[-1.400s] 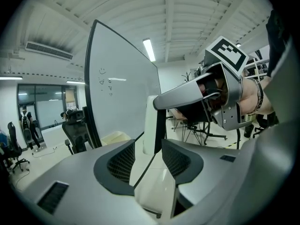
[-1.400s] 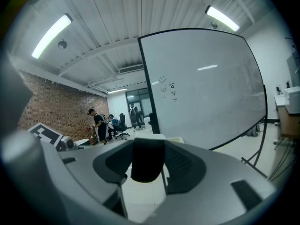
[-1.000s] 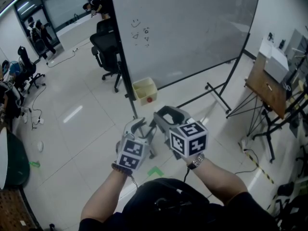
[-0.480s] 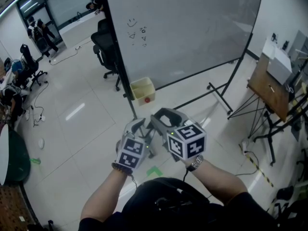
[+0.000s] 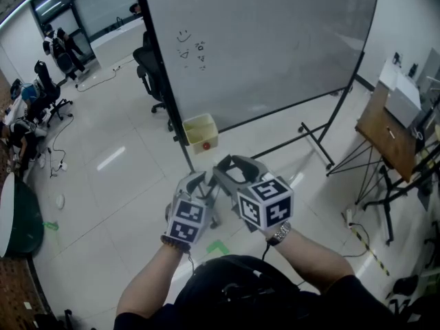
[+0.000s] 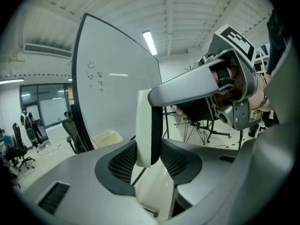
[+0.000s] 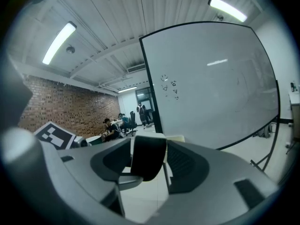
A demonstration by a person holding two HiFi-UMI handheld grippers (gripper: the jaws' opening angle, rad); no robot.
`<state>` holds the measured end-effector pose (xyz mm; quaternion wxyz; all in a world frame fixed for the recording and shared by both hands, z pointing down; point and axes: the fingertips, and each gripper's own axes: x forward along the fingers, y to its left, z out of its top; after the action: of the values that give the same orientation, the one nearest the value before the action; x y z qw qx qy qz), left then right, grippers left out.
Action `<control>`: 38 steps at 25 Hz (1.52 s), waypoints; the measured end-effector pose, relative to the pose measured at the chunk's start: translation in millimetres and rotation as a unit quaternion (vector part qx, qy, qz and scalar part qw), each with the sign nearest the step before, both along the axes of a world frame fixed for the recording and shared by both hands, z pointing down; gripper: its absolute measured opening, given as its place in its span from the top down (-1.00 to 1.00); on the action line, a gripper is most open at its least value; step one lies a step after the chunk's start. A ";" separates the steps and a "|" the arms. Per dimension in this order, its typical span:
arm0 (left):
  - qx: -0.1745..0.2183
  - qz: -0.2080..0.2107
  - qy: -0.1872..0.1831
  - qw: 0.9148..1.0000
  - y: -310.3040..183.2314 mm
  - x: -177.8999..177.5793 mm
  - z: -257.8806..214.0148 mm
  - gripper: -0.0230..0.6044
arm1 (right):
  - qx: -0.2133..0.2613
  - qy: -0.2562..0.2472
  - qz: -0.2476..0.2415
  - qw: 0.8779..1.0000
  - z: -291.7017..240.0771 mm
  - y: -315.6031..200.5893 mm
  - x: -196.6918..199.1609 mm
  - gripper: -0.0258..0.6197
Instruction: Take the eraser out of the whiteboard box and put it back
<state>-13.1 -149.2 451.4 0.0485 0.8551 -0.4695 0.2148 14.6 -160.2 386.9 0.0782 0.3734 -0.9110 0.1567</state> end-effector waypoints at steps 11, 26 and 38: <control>-0.010 -0.051 -0.007 0.999 -1.4 -8.8 6.6 0.43 | 0.000 -0.034 -0.014 0.999 -1.7 4.0 15.2 0.05; -0.013 -0.081 0.005 0.997 -23.2 -34.5 10.9 0.43 | -0.004 -0.019 -0.003 1.000 7.8 -13.6 16.9 0.35; -0.021 -0.075 0.019 0.997 -73.5 -57.7 20.4 0.43 | -0.004 0.014 0.016 1.000 20.2 -56.6 2.8 0.85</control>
<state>-70.8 -222.7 471.8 0.0911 0.8201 -0.5267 0.2044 17.4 -216.9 407.1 0.0896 0.3898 -0.9031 0.1561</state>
